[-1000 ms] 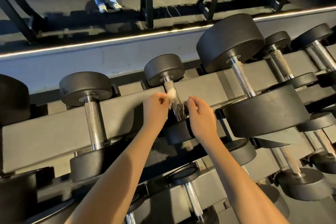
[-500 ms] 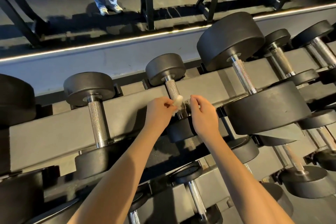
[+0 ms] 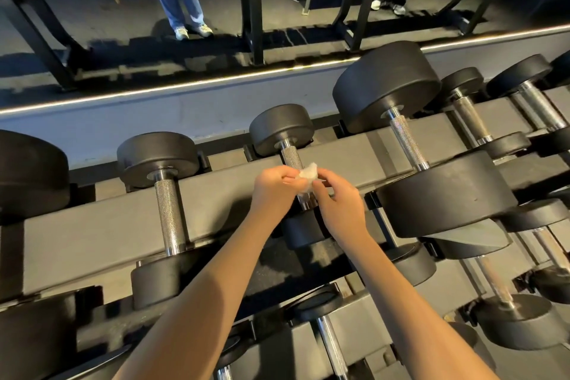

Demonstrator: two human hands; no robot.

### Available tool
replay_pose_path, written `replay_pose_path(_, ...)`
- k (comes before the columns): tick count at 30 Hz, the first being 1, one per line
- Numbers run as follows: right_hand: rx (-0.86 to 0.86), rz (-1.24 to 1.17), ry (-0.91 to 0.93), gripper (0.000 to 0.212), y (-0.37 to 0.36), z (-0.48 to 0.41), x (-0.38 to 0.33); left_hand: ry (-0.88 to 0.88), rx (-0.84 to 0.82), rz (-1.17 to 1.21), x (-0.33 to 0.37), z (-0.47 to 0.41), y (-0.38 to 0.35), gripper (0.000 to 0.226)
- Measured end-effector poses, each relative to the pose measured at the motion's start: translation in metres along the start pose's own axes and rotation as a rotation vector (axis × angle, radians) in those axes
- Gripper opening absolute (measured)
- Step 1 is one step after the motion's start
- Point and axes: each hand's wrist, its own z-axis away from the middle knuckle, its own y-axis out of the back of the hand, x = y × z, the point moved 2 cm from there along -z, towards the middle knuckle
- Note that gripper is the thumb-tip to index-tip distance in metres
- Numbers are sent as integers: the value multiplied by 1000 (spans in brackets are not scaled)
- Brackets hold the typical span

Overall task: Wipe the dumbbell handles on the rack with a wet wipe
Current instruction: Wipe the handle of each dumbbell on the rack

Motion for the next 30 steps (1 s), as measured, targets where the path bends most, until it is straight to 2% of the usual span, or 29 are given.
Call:
replay_pose_path(3,-57,-169,-9,23,5,-4,-2,-97,-126,22,0,5,-4,12)
replay_pose_path(5,-75,-266,-61,21,12,-9,-5,-169,-159,-115,1,6,-4,17)
replay_pose_path(8,-7,-331,-214,18,19,-24,-8,-213,-86,-236,6,1,3,25)
replay_pose_path(10,38,-180,-222,16,20,-31,-9,-208,33,-285,8,-2,10,30)
replay_pose_path(12,-131,13,-176,9,13,-34,-6,-192,90,-336,5,-6,15,36)
replay_pose_path(14,-300,141,-140,11,10,-33,-2,-168,52,-451,-4,-9,17,41)
replay_pose_path(16,-338,202,-127,12,12,-36,-1,-117,-8,-610,-19,-11,20,45)
replay_pose_path(20,-243,101,-126,11,5,-42,-10,-137,-94,-880,-39,-8,24,50)
replay_pose_path(23,-83,107,-17,14,-8,-62,-13,-149,-120,-930,-40,-10,27,56)
replay_pose_path(26,13,11,-64,18,-17,-77,-17,-151,-154,-961,-39,-11,31,61)
replay_pose_path(30,-116,54,-32,13,-12,-67,-18,-160,-163,-970,-39,-9,32,64)
